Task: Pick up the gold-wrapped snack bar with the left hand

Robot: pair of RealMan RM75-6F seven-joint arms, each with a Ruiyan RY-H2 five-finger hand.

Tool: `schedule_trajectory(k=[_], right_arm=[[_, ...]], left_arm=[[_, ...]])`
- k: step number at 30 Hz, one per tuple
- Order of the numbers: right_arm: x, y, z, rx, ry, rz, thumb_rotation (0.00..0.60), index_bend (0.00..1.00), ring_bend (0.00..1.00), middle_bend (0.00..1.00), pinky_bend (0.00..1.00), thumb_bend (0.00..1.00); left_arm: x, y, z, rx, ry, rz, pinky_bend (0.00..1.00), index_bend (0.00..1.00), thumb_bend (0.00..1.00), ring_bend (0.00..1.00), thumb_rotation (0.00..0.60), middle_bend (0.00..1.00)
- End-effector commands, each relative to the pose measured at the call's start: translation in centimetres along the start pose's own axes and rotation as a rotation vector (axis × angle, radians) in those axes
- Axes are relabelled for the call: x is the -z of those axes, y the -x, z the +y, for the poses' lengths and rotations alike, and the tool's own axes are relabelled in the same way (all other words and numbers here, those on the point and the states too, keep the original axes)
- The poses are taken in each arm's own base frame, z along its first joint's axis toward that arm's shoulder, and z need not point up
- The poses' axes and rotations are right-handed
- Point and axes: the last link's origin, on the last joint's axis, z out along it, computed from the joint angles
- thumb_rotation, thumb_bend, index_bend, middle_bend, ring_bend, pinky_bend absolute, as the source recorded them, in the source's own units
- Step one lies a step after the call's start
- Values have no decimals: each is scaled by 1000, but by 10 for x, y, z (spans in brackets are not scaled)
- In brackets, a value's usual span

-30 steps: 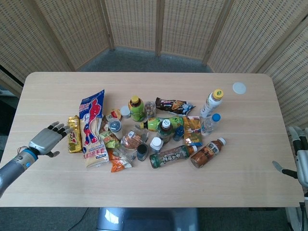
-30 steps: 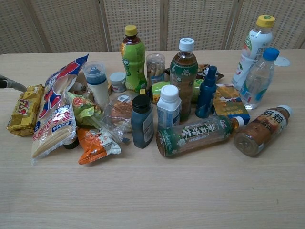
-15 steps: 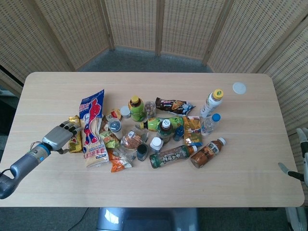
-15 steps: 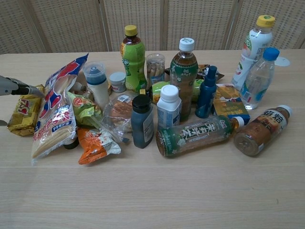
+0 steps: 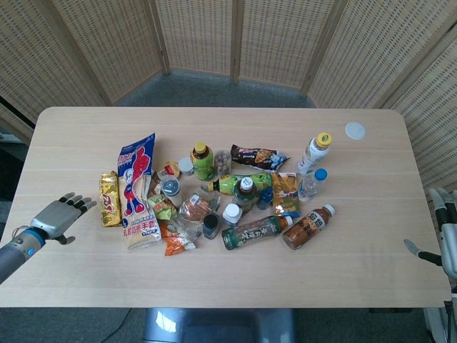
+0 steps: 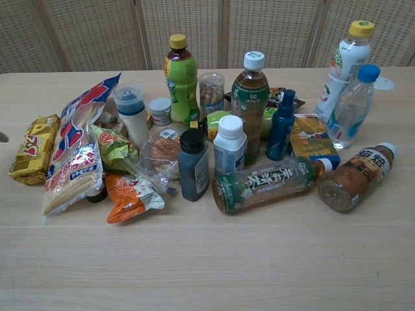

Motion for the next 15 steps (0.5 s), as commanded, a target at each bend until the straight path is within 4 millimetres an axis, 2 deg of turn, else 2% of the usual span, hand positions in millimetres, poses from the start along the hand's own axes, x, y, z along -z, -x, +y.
schedule_trajectory(k=[1,8,15], right_arm=[[-1,1,-2,-3,-8,-3,486,0,0,0,0,26],[2,-2,0,-4,-7,12,484,0,0,0,0,24],[10,-6,7,-3,14,18,486,0,0,0,0,25]], left_arm=[[23,11,-7,54,-36,13,0,0,333,0,600,0],[20,18,3,50,-8,-24,0,0,332,0,600,0],[4,27,27,7,61,-72,0,0,333,0,600,0]])
